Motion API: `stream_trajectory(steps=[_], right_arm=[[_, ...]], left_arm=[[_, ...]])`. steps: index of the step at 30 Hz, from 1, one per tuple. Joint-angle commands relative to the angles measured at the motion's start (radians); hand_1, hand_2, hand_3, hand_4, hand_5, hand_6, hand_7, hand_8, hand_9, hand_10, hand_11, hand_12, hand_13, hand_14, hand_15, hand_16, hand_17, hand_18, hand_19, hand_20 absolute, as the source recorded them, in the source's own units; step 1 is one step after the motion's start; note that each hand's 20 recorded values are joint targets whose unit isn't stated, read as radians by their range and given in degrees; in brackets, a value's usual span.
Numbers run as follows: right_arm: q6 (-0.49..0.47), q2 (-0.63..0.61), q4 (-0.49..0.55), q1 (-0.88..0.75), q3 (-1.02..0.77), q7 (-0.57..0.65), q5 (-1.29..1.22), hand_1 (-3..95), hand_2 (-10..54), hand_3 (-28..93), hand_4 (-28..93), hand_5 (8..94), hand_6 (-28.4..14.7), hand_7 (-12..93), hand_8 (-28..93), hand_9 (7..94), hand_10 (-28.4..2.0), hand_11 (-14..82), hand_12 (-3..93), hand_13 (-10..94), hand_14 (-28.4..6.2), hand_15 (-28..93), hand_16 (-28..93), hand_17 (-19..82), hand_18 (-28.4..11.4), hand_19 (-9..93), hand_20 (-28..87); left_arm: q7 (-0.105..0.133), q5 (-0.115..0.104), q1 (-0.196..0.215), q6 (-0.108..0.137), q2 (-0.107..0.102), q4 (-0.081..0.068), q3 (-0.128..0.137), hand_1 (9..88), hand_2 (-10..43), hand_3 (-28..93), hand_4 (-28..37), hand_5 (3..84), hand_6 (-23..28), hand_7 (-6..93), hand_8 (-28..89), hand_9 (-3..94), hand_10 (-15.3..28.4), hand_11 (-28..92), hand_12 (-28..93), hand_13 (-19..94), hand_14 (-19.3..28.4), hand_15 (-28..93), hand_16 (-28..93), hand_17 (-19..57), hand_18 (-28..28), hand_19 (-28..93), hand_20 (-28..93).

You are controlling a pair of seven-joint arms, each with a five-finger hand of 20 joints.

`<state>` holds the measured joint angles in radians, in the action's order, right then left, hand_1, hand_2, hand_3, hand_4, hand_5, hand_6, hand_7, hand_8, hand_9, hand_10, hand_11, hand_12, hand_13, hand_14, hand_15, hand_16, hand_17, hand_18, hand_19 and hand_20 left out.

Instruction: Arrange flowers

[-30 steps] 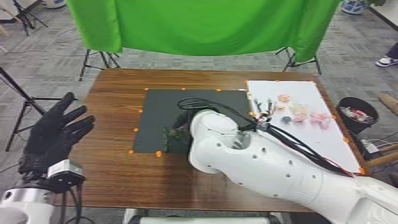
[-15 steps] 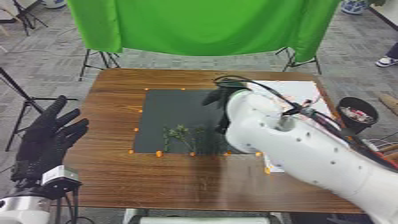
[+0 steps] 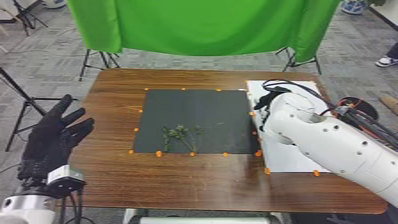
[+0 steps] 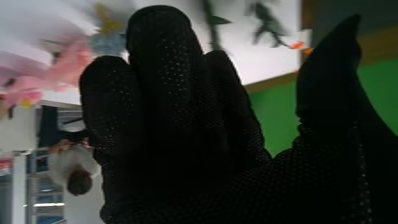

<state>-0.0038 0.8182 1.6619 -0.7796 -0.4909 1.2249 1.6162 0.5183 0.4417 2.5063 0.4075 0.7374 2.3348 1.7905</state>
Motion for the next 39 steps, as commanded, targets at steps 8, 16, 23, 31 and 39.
stream_trajectory(steps=[8, 16, 23, 31, 39], right_arm=[[-0.035, 0.046, -0.058, 0.010, 0.029, 0.017, -0.005, 31.2, -0.4, 69, -22, 55.7, -10.3, 10, -8, 71.3, -21.3, 19.2, 14.7, 78, -13.9, 55, 11, 62, -10.8, 93, -12], [-0.086, 0.035, -0.085, 0.015, 0.100, 0.021, 0.028, 32.7, -1.6, 68, -22, 55.3, -10.5, 10, -8, 70.8, -21.4, 19.2, 14.8, 77, -13.8, 55, 12, 62, -10.9, 93, -12], [-0.070, 0.030, -0.086, -0.012, 0.169, 0.005, 0.087, 38.0, -5.4, 69, -22, 59.8, -9.1, 14, -8, 71.3, -19.4, 21.3, 15.3, 76, -12.9, 55, 12, 61, -10.9, 93, -12], [0.045, 0.025, -0.091, -0.025, 0.256, -0.013, 0.156, 47.5, -9.3, 70, -27, 67.8, -5.8, 22, 0, 77.0, -14.4, 26.7, 16.2, 78, -9.7, 55, 13, 59, -10.9, 93, -11], [0.160, 0.007, -0.103, -0.015, 0.311, -0.034, 0.227, 57.6, -8.3, 69, -28, 78.7, -2.4, 23, 7, 89.7, -9.6, 18.0, 26.5, 84, -6.8, 51, 15, 61, -9.6, 93, -7]], left_arm=[[-0.016, 0.011, -0.032, -0.019, 0.011, -0.011, -0.027, 30.5, 6.7, 63, -20.0, 30.6, 6.5, 8.1, -8, 26.1, 18.1, 23, 11, 19, 26.7, 54, -12, -7.1, 28.1, 55, -2], [-0.035, 0.023, -0.044, -0.028, 0.029, -0.015, -0.027, 30.6, 6.8, 63, -20.0, 30.5, 6.5, 8.1, -8, 26.0, 18.1, 23, 11, 19, 26.7, 54, -12, -7.2, 28.1, 55, -2], [-0.053, 0.032, -0.060, -0.034, 0.040, -0.019, -0.030, 30.5, 6.8, 63, -20.0, 30.5, 6.5, 8.1, -8, 26.1, 18.1, 23, 11, 19, 26.7, 54, -12, -7.2, 28.1, 55, -2], [-0.041, 0.023, -0.061, -0.033, 0.025, -0.020, -0.036, 30.6, 6.9, 63, -19.9, 30.5, 6.5, 8.2, -8, 26.1, 18.0, 23, 11, 19, 26.7, 54, -12, -7.2, 27.9, 55, -1], [-0.045, 0.021, -0.066, -0.036, 0.025, -0.022, -0.041, 30.6, 7.0, 63, -19.9, 30.5, 6.5, 8.3, -8, 26.1, 18.1, 24, 11, 19, 26.8, 54, -12, -7.3, 27.7, 54, -1]])
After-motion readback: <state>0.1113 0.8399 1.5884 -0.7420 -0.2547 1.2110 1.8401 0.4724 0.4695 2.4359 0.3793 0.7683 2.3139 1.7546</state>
